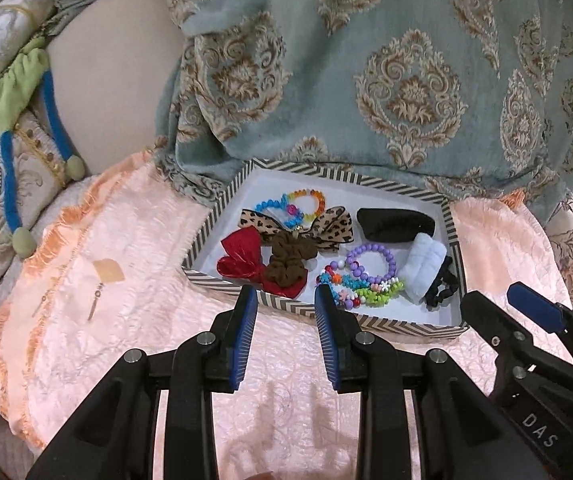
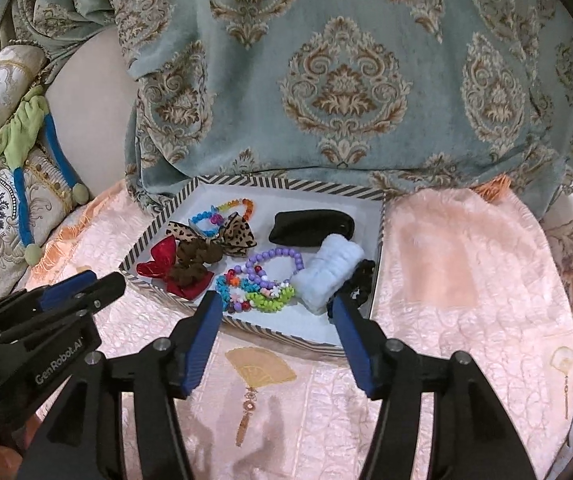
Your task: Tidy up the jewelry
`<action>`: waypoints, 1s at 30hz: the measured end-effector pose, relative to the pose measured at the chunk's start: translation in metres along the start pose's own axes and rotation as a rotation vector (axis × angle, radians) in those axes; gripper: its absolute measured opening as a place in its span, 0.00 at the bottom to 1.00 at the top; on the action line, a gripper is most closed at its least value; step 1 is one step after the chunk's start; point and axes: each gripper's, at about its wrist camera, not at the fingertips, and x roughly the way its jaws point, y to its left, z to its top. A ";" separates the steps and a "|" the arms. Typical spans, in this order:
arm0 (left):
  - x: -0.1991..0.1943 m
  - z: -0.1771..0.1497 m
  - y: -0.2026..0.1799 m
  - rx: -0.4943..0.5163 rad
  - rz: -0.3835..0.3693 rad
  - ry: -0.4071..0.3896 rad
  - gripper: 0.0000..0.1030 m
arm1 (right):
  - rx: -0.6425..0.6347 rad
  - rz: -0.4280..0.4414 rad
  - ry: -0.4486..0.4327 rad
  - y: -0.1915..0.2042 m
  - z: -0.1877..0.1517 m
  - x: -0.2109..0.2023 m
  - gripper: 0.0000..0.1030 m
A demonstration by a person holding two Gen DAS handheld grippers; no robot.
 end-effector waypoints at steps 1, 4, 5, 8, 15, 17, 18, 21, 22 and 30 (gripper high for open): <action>-0.003 0.000 0.000 -0.003 -0.001 -0.004 0.12 | 0.001 -0.002 -0.002 0.000 0.000 -0.002 0.59; -0.010 0.000 0.000 -0.005 0.006 -0.016 0.12 | 0.004 -0.006 -0.007 0.003 0.000 -0.008 0.60; -0.012 0.000 0.000 -0.005 0.009 -0.019 0.12 | 0.004 -0.008 -0.009 0.004 0.000 -0.009 0.60; -0.017 0.000 -0.001 -0.006 0.010 -0.027 0.12 | 0.004 -0.016 -0.019 0.006 0.001 -0.016 0.62; -0.029 0.000 -0.003 -0.013 0.012 -0.050 0.12 | 0.014 -0.030 -0.047 0.008 0.003 -0.030 0.66; -0.032 0.000 -0.003 -0.014 0.013 -0.055 0.12 | 0.013 -0.033 -0.049 0.009 0.004 -0.032 0.66; -0.033 0.000 -0.003 -0.014 0.013 -0.058 0.12 | 0.011 -0.035 -0.050 0.009 0.004 -0.033 0.66; -0.035 0.001 -0.004 -0.011 0.016 -0.062 0.12 | 0.009 -0.041 -0.053 0.010 0.004 -0.035 0.66; -0.036 0.001 -0.004 -0.010 0.016 -0.064 0.12 | 0.009 -0.040 -0.052 0.010 0.004 -0.036 0.66; -0.039 0.000 -0.003 -0.015 0.021 -0.070 0.12 | 0.002 -0.046 -0.053 0.011 0.004 -0.038 0.67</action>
